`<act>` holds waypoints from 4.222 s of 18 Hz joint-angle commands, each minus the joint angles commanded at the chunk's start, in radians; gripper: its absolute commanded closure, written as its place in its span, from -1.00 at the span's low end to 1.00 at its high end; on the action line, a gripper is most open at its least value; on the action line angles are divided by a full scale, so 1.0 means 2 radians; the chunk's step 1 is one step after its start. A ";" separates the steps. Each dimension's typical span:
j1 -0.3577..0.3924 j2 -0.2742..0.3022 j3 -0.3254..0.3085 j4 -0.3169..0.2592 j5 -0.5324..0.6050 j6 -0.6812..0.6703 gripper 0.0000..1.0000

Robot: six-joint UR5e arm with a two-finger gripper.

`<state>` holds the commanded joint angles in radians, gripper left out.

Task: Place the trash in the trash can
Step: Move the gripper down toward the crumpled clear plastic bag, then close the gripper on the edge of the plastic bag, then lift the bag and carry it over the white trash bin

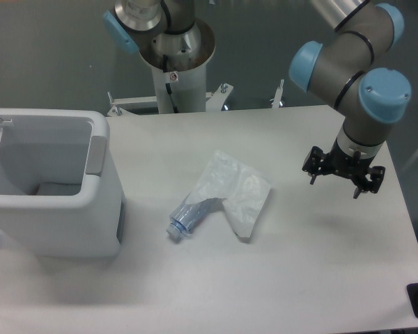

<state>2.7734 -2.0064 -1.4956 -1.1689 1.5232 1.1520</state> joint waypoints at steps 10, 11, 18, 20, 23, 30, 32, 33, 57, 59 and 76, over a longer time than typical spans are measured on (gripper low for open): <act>0.005 0.008 -0.045 0.002 -0.007 -0.010 -1.00; 0.004 0.009 -0.048 0.002 -0.007 -0.010 -1.00; -0.021 0.002 -0.057 -0.040 -0.005 -0.021 -1.00; -0.034 -0.003 -0.051 -0.067 -0.003 -0.038 -1.00; -0.039 -0.012 -0.048 -0.078 -0.043 -0.066 -1.00; -0.039 -0.039 -0.033 -0.076 -0.089 -0.093 -1.00; -0.041 -0.044 -0.035 -0.077 -0.089 -0.095 -1.00; -0.045 -0.047 -0.037 -0.077 -0.089 -0.103 -1.00; -0.035 -0.025 0.012 -0.194 -0.092 -0.038 1.00; -0.034 -0.012 0.025 -0.195 -0.116 -0.038 1.00; -0.049 0.120 0.089 -0.188 -0.378 -0.117 1.00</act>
<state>2.6754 -1.7658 -1.3177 -1.5447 0.7673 0.9173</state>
